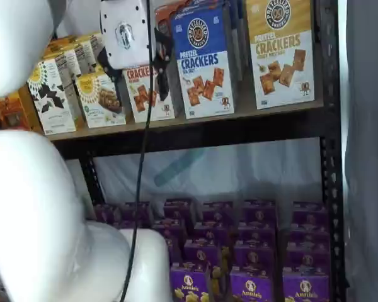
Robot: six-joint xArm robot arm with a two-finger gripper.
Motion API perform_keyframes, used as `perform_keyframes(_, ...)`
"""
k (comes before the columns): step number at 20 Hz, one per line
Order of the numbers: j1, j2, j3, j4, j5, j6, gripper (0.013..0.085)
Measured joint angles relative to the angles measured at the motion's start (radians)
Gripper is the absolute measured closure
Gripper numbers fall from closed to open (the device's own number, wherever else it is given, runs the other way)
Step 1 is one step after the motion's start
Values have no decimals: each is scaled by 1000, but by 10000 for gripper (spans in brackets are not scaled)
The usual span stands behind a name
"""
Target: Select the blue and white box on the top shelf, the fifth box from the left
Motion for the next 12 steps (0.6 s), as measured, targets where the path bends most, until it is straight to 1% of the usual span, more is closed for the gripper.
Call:
perform_keyframes(1, -10, -13, 12, 10, -21, -6, 130)
perform_keyframes(3, -19, -18, 17, 21, -31, -10, 130)
perform_keyframes(7, -8, -14, 16, 17, -33, -3, 130)
perform_keyframes(12, -3, 7, 6, 8, -60, -2, 130)
